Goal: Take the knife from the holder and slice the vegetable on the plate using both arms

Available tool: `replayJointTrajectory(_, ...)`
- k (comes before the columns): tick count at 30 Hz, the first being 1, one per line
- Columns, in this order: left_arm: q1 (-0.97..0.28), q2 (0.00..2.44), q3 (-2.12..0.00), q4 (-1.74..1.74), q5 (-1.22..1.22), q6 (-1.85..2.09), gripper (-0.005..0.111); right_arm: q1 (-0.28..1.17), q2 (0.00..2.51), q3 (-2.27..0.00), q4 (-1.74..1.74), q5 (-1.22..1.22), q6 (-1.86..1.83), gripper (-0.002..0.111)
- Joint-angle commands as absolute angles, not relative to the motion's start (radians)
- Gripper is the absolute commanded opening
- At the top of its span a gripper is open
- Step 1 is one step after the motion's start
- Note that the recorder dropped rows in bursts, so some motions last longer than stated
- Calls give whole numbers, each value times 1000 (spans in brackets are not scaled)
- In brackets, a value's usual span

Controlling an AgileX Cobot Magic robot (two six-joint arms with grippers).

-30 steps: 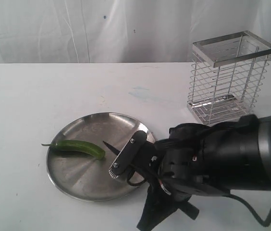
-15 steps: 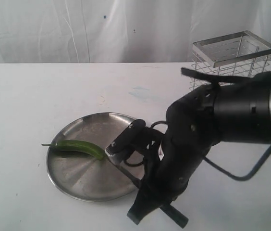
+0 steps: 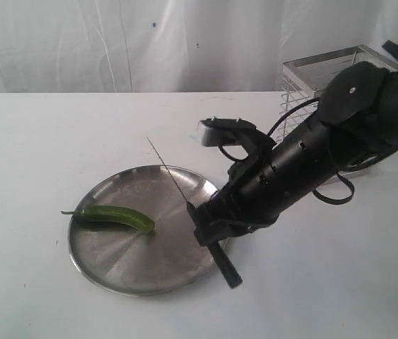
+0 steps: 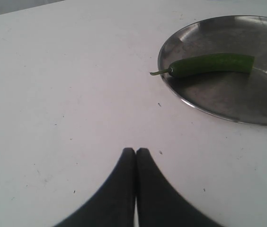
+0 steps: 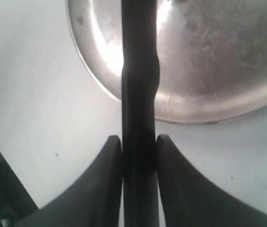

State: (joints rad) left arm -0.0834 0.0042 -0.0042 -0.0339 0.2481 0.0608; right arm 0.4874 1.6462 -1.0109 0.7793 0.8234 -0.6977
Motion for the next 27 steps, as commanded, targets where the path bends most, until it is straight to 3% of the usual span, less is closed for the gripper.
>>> replayJointTrajectory(1,-82,0,0,-44,245,59,0,446,1687,-1026,960,834,-808,11)
replayJointTrajectory(23,-82,0,0,-44,245,59,0,446,1777,-1010,1176,919,-964,11)
replayJointTrajectory(27,-82,0,0,-44,245,59,0,446,1777,-922,1423,932,-1117,11)
